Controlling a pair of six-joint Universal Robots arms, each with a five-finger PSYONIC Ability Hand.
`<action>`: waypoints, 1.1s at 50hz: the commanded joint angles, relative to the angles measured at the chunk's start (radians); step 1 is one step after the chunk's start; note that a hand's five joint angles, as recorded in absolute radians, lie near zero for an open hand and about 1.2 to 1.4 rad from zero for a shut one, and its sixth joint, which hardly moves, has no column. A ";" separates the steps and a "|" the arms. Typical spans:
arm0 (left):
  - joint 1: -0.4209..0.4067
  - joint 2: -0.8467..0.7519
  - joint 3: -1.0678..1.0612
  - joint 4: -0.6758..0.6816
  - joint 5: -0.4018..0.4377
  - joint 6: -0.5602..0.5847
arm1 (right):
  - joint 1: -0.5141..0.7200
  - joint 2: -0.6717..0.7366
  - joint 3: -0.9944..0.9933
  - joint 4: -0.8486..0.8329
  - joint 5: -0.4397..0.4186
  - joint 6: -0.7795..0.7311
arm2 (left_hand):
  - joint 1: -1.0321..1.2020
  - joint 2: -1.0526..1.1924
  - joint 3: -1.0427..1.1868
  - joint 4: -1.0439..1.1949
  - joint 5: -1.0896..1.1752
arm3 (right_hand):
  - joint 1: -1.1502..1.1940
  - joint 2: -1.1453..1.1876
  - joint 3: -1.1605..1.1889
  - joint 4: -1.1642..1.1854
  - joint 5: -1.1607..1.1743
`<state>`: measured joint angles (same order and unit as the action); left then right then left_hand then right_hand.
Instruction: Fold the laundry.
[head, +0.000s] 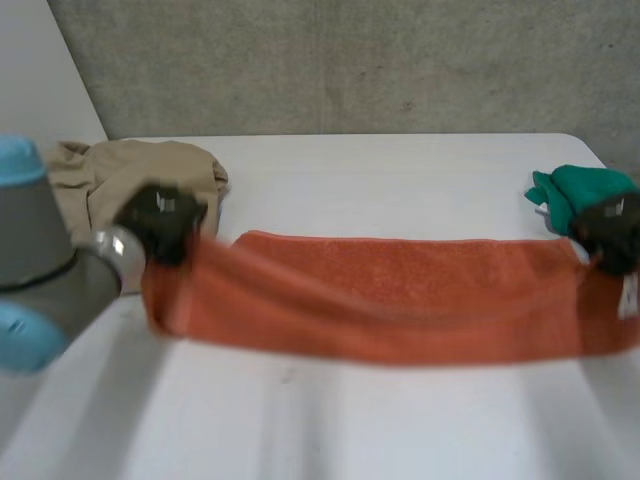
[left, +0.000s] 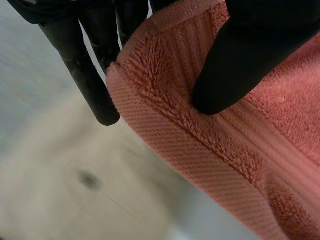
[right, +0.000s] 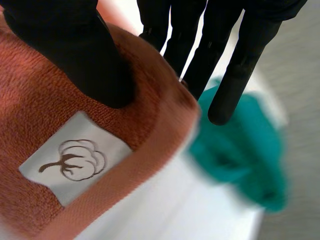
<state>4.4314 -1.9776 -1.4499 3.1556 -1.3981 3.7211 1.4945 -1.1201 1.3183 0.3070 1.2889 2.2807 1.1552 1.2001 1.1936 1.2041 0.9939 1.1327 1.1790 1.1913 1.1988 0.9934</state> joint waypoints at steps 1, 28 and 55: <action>0.008 -0.110 0.426 0.259 -0.071 -0.141 | 0.061 0.046 -0.358 -0.349 0.101 0.282 | 0.241 0.196 0.203 0.192 0.228 | 0.264 0.217 0.205 0.197 0.228; 0.031 -0.224 0.293 0.415 -0.009 -0.377 | 0.141 0.151 -0.222 -0.534 0.004 0.378 | 0.241 0.196 0.203 0.192 0.228 | 0.264 0.217 0.205 0.197 0.228; 0.131 0.358 -0.509 -0.325 0.068 -0.053 | -0.232 -0.262 0.377 0.320 -0.077 -0.414 | 0.241 0.196 0.203 0.192 0.228 | 0.264 0.217 0.205 0.197 0.228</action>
<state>4.5037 -1.7859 -1.8337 3.1020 -1.3457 3.6066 1.4129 -1.2251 1.5303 0.4057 1.2477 2.1470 1.1551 1.2005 1.1940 1.2043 1.0034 1.1327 1.1790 1.1921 1.1993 1.0028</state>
